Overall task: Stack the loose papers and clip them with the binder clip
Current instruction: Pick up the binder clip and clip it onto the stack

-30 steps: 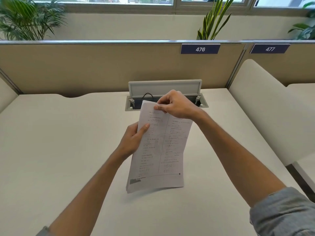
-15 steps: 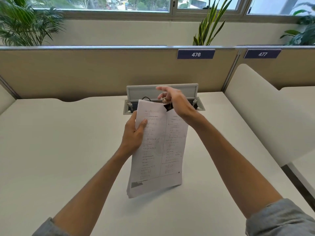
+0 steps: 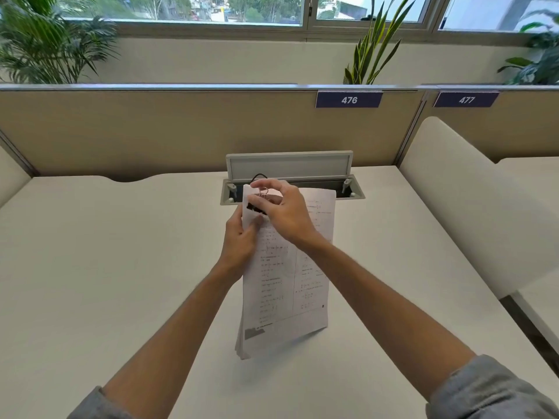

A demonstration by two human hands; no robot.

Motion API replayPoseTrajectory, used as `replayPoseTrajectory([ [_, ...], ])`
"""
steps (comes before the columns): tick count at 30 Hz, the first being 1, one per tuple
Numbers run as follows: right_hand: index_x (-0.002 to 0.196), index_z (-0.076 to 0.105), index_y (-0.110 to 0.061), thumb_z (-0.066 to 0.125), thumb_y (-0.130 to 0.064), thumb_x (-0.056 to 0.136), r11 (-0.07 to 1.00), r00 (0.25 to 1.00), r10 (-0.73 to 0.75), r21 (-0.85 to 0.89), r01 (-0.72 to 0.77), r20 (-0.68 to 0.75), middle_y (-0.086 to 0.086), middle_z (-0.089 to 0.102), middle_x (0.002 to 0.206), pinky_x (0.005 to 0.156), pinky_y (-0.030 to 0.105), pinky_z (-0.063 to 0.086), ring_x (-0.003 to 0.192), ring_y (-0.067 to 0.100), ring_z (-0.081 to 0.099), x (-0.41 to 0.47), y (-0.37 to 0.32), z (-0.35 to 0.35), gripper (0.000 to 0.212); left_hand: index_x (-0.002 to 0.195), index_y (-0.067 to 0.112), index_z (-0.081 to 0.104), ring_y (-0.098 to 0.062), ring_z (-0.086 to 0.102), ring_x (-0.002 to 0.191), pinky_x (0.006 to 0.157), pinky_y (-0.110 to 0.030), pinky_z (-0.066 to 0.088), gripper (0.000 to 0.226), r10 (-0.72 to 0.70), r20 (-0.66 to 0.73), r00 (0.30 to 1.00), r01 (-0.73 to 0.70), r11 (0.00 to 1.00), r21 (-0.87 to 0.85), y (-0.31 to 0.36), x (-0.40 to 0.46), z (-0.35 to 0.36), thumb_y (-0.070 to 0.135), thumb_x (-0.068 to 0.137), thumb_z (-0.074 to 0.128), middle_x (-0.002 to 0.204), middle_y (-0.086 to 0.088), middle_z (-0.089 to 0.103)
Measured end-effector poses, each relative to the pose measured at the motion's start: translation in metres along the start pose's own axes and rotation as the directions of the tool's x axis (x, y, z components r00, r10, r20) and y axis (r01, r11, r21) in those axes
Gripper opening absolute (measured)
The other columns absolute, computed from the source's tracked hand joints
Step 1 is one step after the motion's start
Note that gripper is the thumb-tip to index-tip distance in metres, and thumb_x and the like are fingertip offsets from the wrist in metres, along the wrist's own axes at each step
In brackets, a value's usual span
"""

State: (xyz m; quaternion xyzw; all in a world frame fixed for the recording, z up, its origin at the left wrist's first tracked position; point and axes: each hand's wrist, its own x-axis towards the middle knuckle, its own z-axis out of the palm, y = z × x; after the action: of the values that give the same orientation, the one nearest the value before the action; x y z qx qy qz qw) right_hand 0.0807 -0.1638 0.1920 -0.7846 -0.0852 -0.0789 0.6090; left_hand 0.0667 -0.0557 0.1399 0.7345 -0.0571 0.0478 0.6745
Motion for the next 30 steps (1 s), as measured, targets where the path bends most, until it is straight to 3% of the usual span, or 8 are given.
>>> replayPoseTrajectory([
  [6,0.106,0.075,-0.012,0.066,-0.021,0.092,0.855,0.943,-0.327,-0.404,0.325,0.066,0.006,0.061,0.12,0.085,0.008,0.045,0.095,0.013,0.063,-0.012,0.013,0.015,0.019,0.123,0.02,0.058,-0.023,0.071,0.093,0.076,-0.038,0.062,0.028,-0.035,-0.093,0.995,0.033,0.999,-0.03,0.0,0.002,0.003,0.025,0.103,0.039,0.107,-0.002,0.07],
  [10,0.122,0.067,-0.017,0.049,-0.031,0.1,0.749,0.924,-0.344,-0.546,0.376,0.165,0.005,0.065,0.12,0.085,0.034,0.053,0.099,0.021,0.063,-0.02,0.013,0.017,0.032,0.114,0.014,0.06,-0.031,0.069,0.095,0.081,-0.049,0.06,0.022,-0.066,-0.106,0.992,0.058,0.995,-0.08,-0.002,0.006,-0.005,0.016,0.103,0.04,0.103,-0.007,0.069],
  [13,0.123,0.066,-0.017,0.047,-0.037,0.099,0.66,0.901,-0.395,-0.627,0.414,0.179,0.003,0.069,0.117,0.087,0.036,0.045,0.105,0.02,0.057,-0.02,0.011,0.015,0.036,0.108,0.021,0.06,-0.029,0.069,0.094,0.082,-0.049,0.06,0.018,-0.034,-0.094,0.995,0.027,0.997,-0.075,0.0,0.006,-0.009,0.016,0.102,0.043,0.102,-0.005,0.069],
  [16,0.116,0.069,-0.017,0.053,-0.042,0.096,0.664,0.902,-0.405,-0.63,0.402,0.148,0.002,0.074,0.107,0.085,0.037,0.047,0.098,0.019,0.061,-0.018,0.007,0.011,0.036,0.105,0.027,0.059,-0.029,0.07,0.089,0.076,-0.046,0.062,0.015,0.011,-0.07,0.997,-0.016,0.998,-0.068,0.003,0.002,-0.007,0.026,0.099,0.045,0.1,-0.004,0.069],
  [20,0.119,0.063,-0.018,0.056,-0.05,0.092,0.682,0.911,-0.401,-0.634,0.366,0.095,0.005,0.076,0.089,0.072,0.039,0.058,0.07,0.019,0.068,-0.02,0.003,0.012,0.043,0.113,0.019,0.056,-0.03,0.071,0.085,0.073,-0.044,0.062,0.022,0.016,-0.062,0.998,-0.018,0.999,-0.037,-0.001,0.001,-0.005,0.032,0.098,0.047,0.096,-0.004,0.07],
  [24,0.141,0.041,-0.017,0.059,-0.05,0.09,0.728,0.931,-0.356,-0.6,0.33,0.079,0.008,0.076,0.101,0.065,0.03,0.059,0.067,0.023,0.071,-0.02,-0.003,0.01,0.064,0.109,0.027,0.055,-0.029,0.072,0.079,0.069,-0.042,0.063,0.02,0.013,-0.046,0.999,-0.015,0.999,-0.045,-0.003,-0.001,-0.006,0.038,0.092,0.05,0.097,-0.003,0.071],
  [26,0.14,0.047,-0.017,0.057,-0.052,0.09,0.729,0.948,-0.308,-0.621,0.288,0.079,0.006,0.076,0.104,0.071,0.03,0.057,0.076,0.022,0.072,-0.018,-0.008,0.007,0.062,0.104,0.029,0.056,-0.028,0.073,0.078,0.068,-0.043,0.063,0.012,0.02,-0.044,0.999,-0.022,0.999,-0.043,-0.002,0.0,-0.008,0.035,0.094,0.05,0.096,-0.002,0.071],
  [30,0.115,0.07,-0.018,0.058,-0.056,0.087,0.725,0.965,-0.258,-0.653,0.219,0.038,0.0,0.076,0.095,0.076,0.033,0.059,0.079,0.016,0.071,-0.018,-0.011,0.004,0.049,0.097,0.024,0.055,-0.025,0.073,0.074,0.065,-0.041,0.062,0.003,0.039,-0.035,0.999,-0.04,0.998,-0.052,-0.001,-0.001,-0.009,0.026,0.098,0.052,0.091,-0.004,0.07],
])
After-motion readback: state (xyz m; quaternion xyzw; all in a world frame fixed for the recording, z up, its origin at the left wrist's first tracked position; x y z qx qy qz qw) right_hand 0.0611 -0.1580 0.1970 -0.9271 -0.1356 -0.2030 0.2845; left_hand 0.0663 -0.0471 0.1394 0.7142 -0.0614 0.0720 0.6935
